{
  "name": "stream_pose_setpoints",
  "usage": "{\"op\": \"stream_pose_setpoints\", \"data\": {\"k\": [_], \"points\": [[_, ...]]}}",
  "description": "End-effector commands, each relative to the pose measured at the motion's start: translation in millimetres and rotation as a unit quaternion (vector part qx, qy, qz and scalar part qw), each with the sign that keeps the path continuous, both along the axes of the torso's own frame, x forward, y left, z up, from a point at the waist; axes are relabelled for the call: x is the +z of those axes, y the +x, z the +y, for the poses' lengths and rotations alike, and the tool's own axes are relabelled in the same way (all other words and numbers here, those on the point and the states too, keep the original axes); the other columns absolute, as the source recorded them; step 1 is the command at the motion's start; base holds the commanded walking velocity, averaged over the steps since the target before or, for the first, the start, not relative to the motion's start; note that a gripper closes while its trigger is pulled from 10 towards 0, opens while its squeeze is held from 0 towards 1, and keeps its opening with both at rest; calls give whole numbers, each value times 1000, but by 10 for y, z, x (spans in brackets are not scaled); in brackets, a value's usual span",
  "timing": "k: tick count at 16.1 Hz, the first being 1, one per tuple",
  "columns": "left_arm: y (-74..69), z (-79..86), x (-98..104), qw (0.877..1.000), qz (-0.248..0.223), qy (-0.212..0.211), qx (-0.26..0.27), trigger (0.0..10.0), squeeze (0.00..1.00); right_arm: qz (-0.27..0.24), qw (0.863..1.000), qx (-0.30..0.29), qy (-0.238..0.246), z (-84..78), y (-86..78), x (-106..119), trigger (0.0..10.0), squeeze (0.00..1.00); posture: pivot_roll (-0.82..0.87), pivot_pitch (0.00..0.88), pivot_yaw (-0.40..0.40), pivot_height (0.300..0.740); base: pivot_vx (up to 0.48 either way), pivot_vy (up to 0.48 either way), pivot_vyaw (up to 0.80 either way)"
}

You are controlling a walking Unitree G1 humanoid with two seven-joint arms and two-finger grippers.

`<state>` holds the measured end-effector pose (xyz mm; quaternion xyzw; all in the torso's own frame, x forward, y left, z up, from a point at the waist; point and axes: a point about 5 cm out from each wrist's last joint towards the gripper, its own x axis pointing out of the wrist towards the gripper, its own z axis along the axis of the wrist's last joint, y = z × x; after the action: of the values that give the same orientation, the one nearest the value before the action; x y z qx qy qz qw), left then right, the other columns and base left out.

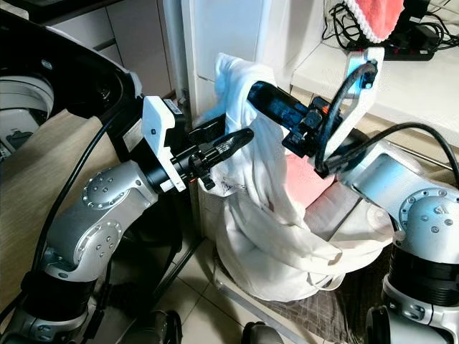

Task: Clothes washing

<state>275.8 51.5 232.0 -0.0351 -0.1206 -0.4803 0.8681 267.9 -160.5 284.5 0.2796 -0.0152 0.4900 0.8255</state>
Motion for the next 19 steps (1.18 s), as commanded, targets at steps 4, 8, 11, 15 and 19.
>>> {"op": "stream_pose_setpoints", "data": {"k": [4,8,11,15,19], "points": [[3,2,-56,1000,10,7,-6,0,0,-22,1000,11,3,35,-68,107,0,0,-50,64,4,740,0,0,0],[3,4,-57,1000,10,6,-8,0,0,-18,1000,13,3,57,-71,101,0,0,-51,54,3,740,0,0,0],[9,25,-50,1000,9,3,-6,0,0,-13,1000,0,1,61,-41,94,0,0,-51,47,5,740,0,0,0],[106,191,18,999,-2,-10,37,0,0,-12,1000,0,17,46,-39,119,10000,1000,-53,36,7,740,0,0,0],[333,891,398,980,-97,-44,171,0,0,-40,999,-23,-4,18,-39,162,10000,0,-48,33,6,740,0,0,0]]}}
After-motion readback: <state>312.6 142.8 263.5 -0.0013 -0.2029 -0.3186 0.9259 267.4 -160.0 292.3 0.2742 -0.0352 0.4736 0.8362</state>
